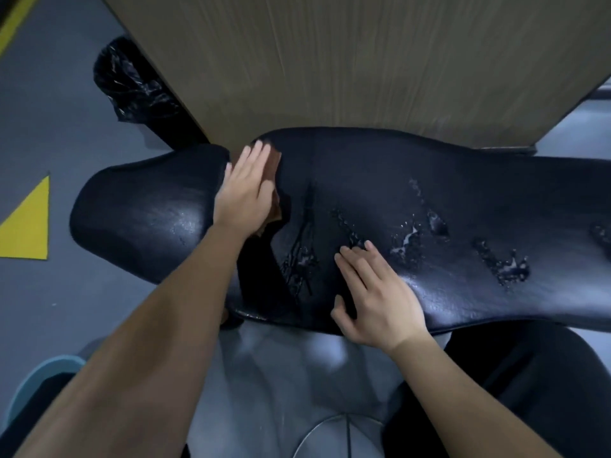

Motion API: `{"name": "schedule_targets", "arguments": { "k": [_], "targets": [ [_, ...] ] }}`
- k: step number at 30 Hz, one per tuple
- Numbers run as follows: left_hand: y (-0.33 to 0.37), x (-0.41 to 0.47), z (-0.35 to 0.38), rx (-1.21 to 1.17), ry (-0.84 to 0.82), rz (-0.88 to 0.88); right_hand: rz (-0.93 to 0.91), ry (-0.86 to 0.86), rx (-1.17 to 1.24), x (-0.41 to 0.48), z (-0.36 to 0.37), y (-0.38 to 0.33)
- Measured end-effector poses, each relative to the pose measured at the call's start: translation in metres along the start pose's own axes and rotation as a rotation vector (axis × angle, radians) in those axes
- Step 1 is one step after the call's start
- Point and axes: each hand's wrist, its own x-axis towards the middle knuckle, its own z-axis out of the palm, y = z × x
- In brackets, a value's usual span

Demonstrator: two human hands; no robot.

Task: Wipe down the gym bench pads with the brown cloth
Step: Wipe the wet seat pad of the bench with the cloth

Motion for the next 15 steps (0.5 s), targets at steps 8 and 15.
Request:
{"name": "schedule_targets", "arguments": {
  "k": [8,15],
  "targets": [
    [0.048,0.051,0.015,0.023,-0.066,-0.015,-0.028,-0.035,0.002,0.002,-0.002,0.001],
    [0.095,-0.071,0.025,0.003,-0.11,-0.056,0.016,-0.001,-0.038,0.0,-0.007,-0.003]
  ]
}}
